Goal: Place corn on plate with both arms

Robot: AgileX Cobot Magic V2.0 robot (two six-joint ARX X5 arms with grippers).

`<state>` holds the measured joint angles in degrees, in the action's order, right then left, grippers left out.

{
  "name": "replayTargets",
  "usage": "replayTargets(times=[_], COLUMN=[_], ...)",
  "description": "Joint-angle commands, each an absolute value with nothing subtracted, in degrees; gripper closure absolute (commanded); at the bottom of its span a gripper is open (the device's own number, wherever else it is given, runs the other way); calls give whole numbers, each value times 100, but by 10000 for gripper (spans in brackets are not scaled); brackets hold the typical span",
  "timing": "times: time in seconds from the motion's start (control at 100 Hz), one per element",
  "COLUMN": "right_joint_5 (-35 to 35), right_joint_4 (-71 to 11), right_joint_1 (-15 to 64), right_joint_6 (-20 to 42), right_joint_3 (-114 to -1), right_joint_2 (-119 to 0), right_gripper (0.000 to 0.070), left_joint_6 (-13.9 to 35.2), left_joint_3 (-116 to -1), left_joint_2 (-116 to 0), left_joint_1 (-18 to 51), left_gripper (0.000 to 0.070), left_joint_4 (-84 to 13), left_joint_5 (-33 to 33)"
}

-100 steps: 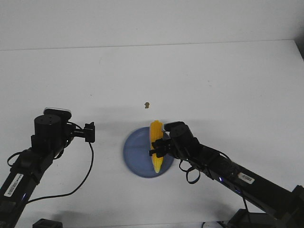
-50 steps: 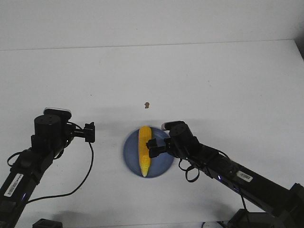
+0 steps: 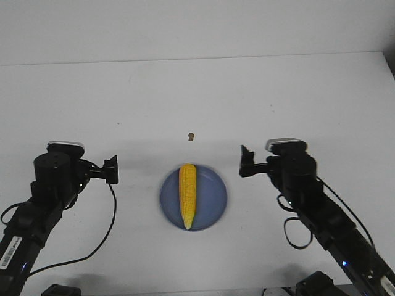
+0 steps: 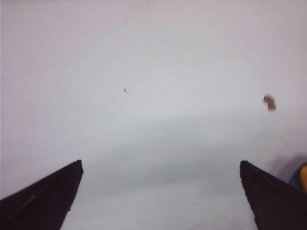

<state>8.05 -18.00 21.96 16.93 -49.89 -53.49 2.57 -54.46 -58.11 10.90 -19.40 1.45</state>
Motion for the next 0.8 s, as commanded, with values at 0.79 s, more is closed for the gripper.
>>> replayTargets(times=[0.79], right_joint_5=[-158], right_joint_4=[-1990], right_joint_1=[545], right_joint_6=[132], right_joint_3=[-2790], right_joint_2=[-744], right_gripper=[49], left_joint_6=[934], left_joint_3=[-2895], left_joint_2=[-1649], left_joint_1=[1061], left_gripper=[0], left_joint_4=[-923], left_joint_5=[-821])
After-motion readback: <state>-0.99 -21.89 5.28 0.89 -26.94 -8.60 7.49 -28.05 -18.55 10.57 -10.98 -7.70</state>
